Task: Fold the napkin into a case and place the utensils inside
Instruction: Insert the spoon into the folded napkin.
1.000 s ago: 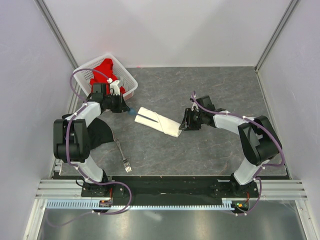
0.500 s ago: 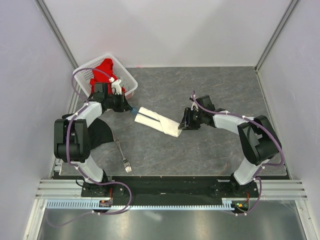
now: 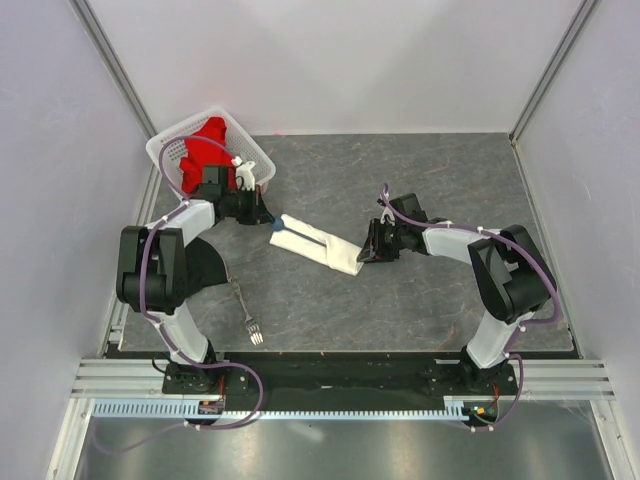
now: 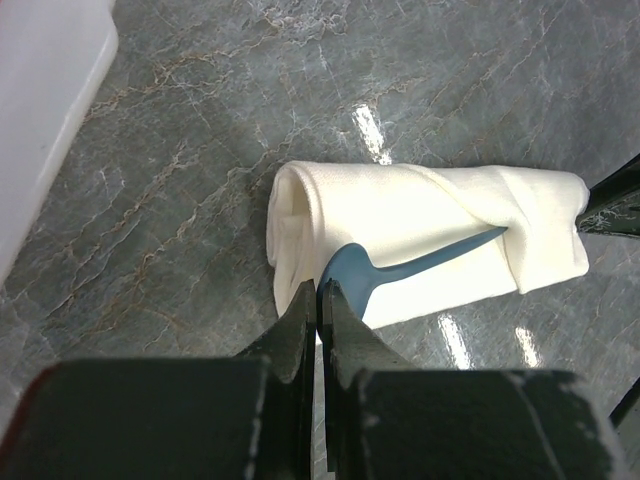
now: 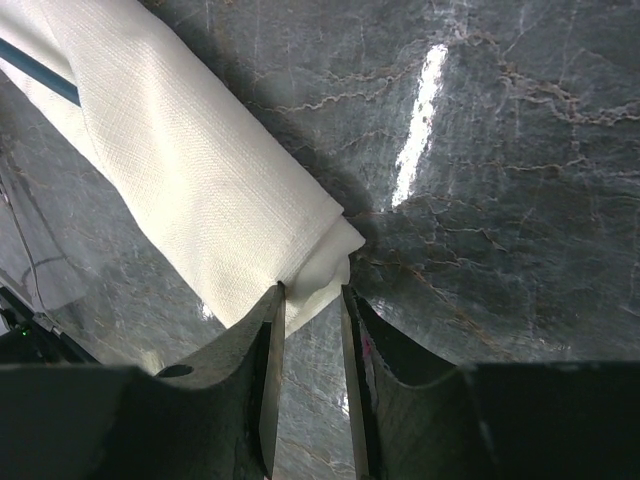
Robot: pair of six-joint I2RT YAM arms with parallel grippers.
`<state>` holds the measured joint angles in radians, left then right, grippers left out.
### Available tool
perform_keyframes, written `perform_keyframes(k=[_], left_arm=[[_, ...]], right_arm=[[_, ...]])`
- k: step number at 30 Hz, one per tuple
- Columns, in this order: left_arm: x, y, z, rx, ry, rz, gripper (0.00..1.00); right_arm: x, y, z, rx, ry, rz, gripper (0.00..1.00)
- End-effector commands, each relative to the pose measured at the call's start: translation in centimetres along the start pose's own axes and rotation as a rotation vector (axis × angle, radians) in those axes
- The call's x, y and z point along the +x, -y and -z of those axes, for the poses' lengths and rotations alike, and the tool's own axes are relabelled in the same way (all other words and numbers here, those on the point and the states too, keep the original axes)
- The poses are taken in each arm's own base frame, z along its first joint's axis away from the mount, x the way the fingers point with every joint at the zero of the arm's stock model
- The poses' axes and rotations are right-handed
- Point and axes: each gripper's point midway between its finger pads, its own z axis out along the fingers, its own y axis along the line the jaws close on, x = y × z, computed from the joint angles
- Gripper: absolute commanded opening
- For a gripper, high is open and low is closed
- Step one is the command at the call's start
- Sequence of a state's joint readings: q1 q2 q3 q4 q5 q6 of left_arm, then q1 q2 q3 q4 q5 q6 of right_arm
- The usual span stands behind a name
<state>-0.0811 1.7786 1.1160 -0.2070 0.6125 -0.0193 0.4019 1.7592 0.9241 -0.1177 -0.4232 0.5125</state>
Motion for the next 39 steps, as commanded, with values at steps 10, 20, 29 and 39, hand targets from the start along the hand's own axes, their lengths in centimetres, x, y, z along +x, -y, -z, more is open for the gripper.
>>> perform_keyframes(k=[10,20,29,39], left_arm=[[-1.7,-0.4,1.1,-0.039,0.006,-0.012,0.02],[-2.0,0.5,-0.2,0.054,0.034,0.036,0.02],[-1.7,1.3,-1.1,0.076,0.020,0.043,0.02],[-0.8,2.5,-2.8,0.093,-0.025,0.023,0.02]], right_arm=[[-1.8,-1.1,0.1,-0.043,0.045,0.029,0.35],[-1.7,-1.4,0.0,-0.059,0.043,0.032,0.34],[-1.7,-1.5,-0.1,-0.069,0.044,0.028,0.31],[-1.7,-1.4,-0.2,-0.070,0.042,0.030,0.31]])
